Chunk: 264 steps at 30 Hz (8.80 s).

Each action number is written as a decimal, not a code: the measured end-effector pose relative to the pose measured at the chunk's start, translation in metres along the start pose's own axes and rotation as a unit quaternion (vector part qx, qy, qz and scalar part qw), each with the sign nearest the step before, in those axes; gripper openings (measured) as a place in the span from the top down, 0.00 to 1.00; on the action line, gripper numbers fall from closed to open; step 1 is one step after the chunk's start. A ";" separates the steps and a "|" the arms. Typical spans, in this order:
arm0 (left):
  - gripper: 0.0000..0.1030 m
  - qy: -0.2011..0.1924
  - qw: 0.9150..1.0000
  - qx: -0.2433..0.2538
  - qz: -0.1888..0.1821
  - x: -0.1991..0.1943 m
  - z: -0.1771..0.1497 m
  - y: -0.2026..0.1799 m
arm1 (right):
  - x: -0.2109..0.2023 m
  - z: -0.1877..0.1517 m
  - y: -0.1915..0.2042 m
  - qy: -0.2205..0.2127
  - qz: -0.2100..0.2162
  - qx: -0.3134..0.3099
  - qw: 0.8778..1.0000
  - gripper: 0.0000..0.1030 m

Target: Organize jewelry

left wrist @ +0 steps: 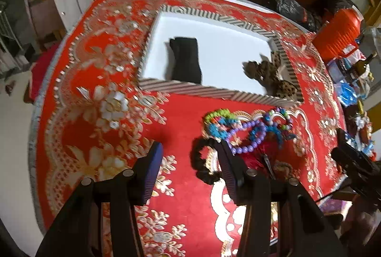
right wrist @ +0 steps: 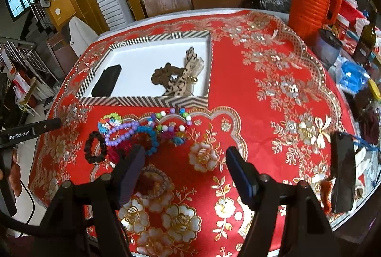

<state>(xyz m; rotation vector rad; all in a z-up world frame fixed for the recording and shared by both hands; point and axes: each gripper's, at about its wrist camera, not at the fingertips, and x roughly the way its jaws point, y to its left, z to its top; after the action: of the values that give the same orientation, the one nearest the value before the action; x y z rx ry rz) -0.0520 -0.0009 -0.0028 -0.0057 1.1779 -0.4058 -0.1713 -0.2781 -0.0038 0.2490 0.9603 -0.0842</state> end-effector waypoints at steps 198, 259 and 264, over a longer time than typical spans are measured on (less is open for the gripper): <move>0.82 0.008 0.998 0.028 0.050 0.018 0.011 -0.023 | 0.006 0.016 0.019 -0.007 0.047 -0.047 0.998 0.46; 1.00 0.031 0.998 0.047 -0.039 0.053 0.049 -0.021 | 0.066 0.025 -0.001 0.031 0.095 -0.048 0.994 0.92; 1.00 0.012 0.998 0.044 -0.036 0.032 0.058 -0.015 | 0.034 0.040 -0.003 0.001 0.113 -0.035 0.993 0.93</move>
<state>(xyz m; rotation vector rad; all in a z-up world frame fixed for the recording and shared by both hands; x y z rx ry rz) 0.0055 -0.0366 -0.0051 0.0327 1.1858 -0.5221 -0.1202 -0.2898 -0.0102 0.2914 0.9301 0.1567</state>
